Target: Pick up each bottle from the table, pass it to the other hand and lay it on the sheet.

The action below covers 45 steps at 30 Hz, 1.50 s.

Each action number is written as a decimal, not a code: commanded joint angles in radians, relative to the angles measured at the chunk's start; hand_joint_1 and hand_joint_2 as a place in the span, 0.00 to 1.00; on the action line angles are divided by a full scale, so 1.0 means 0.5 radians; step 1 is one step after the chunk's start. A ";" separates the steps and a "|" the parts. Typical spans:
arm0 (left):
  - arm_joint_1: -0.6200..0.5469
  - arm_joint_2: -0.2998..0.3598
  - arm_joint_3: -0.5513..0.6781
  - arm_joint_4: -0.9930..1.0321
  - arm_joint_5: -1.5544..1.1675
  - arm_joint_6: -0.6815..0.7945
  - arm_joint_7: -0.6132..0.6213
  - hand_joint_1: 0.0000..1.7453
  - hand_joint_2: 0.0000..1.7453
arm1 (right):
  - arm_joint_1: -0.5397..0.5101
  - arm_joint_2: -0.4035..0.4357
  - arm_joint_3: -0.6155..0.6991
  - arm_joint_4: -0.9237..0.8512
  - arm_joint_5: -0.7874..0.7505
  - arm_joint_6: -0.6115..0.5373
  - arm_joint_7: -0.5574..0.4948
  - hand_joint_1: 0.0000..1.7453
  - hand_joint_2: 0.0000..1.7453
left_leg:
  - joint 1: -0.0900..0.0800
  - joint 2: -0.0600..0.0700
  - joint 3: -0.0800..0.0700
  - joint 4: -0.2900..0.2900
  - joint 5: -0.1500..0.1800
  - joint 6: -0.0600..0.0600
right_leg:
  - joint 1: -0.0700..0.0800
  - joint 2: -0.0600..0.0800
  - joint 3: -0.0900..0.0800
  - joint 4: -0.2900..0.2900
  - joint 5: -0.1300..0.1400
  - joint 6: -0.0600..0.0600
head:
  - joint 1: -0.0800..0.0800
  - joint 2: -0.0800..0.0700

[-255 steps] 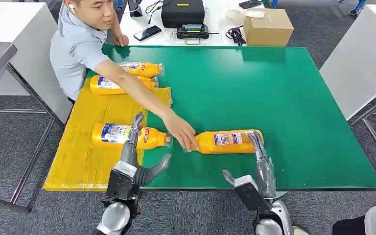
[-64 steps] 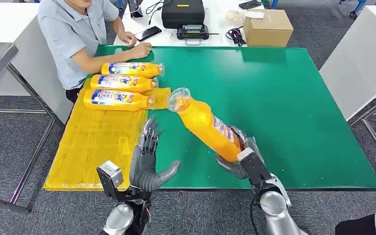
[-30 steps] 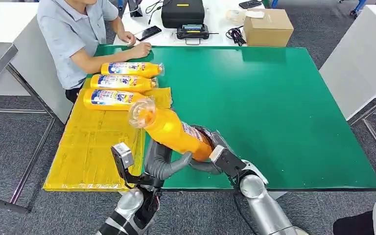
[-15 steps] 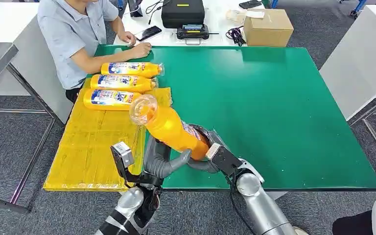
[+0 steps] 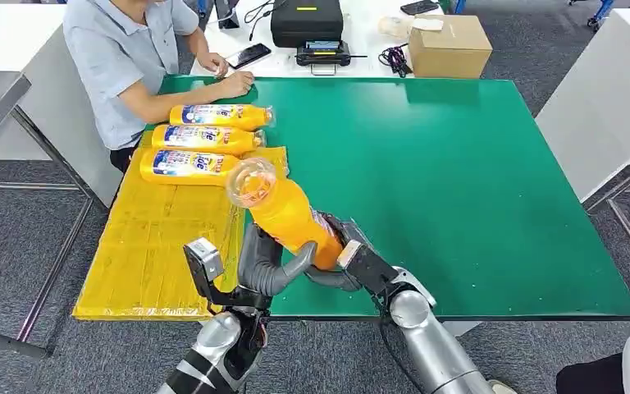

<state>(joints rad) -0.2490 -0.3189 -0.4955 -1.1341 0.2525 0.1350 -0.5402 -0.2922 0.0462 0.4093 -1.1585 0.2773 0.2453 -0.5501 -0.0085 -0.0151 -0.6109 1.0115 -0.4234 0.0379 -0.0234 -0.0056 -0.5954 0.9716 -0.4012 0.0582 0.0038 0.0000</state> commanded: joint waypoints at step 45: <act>0.176 0.187 0.437 -0.419 -2.603 0.816 0.614 1.00 1.00 | 0.341 0.025 -0.553 -0.146 0.800 -0.619 0.070 0.00 1.00 | 0.003 0.006 0.008 0.000 -0.005 -0.005 | 0.003 0.004 0.007 -0.001 -0.003 -0.006 | 0.001 0.000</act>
<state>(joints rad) -0.1131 -0.2636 -0.3170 -1.4130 -0.7443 0.5310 -0.3204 -0.0945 0.0458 0.1556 -1.2448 0.6607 -0.0629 -0.5016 -0.0083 -0.0143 -0.6109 1.0114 -0.4236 0.0377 -0.0233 -0.0052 -0.5961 0.9716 -0.4013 0.0582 0.0042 0.0000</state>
